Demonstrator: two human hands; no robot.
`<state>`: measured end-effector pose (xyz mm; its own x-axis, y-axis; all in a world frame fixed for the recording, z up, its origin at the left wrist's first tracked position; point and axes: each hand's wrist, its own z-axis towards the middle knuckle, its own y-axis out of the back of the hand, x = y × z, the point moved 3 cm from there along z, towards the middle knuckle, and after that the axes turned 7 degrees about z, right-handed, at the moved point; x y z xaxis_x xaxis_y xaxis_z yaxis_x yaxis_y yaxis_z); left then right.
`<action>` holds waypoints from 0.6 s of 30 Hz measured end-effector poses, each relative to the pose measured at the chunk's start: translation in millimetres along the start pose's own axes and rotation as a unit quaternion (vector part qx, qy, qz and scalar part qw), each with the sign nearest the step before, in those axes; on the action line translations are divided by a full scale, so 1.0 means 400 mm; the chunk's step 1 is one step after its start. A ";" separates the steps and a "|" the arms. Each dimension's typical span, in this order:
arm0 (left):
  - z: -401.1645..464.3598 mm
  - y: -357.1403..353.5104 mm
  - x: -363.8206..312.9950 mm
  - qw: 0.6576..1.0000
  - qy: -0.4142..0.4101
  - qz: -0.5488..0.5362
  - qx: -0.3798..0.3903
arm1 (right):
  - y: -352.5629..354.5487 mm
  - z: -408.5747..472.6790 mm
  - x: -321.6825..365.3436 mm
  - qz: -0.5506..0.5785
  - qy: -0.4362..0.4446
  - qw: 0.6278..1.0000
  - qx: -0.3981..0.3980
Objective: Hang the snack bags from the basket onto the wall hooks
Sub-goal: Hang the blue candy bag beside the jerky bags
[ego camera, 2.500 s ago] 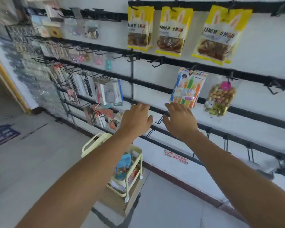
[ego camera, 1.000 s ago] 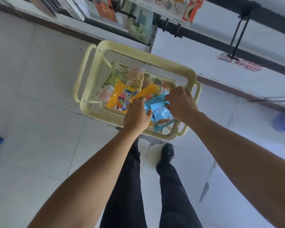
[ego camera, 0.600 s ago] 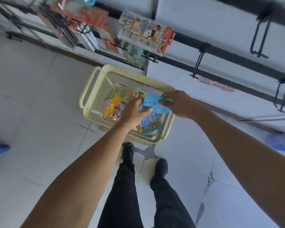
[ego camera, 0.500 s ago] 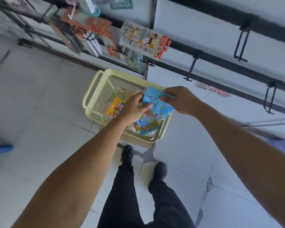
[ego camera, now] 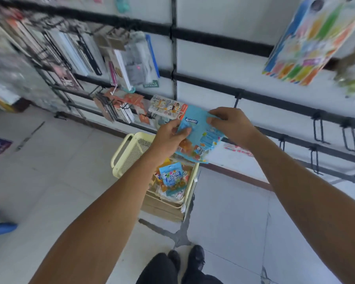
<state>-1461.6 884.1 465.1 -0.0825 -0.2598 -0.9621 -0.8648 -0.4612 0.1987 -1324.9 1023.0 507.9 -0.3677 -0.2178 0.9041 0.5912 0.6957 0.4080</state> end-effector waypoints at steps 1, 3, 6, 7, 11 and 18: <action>-0.008 -0.005 -0.030 1.000 -0.007 -0.017 0.001 | 0.022 -0.015 0.023 0.020 0.007 1.000 -0.017; -0.023 -0.015 -0.087 0.999 -0.019 -0.043 0.017 | 0.064 -0.047 0.068 0.050 0.015 0.998 -0.042; -0.044 -0.047 -0.169 0.992 -0.035 -0.057 0.104 | 0.128 -0.108 0.134 0.046 0.010 0.997 -0.057; -0.051 -0.060 -0.200 0.989 -0.046 -0.058 0.132 | 0.150 -0.132 0.158 0.030 0.009 0.998 -0.058; -0.072 -0.118 -0.316 0.977 -0.116 -0.067 0.168 | 0.234 -0.231 0.247 -0.048 0.016 0.995 -0.082; -0.132 -0.251 -0.489 0.955 -0.120 -0.166 0.213 | 0.374 -0.402 0.330 0.091 0.054 0.982 -0.155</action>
<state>-1332.6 936.4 643.1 0.1643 0.0671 -0.9841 -0.9820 -0.0832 -0.1696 -1169.5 988.3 708.6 -0.1675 -0.1930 0.9668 0.8358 0.4923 0.2430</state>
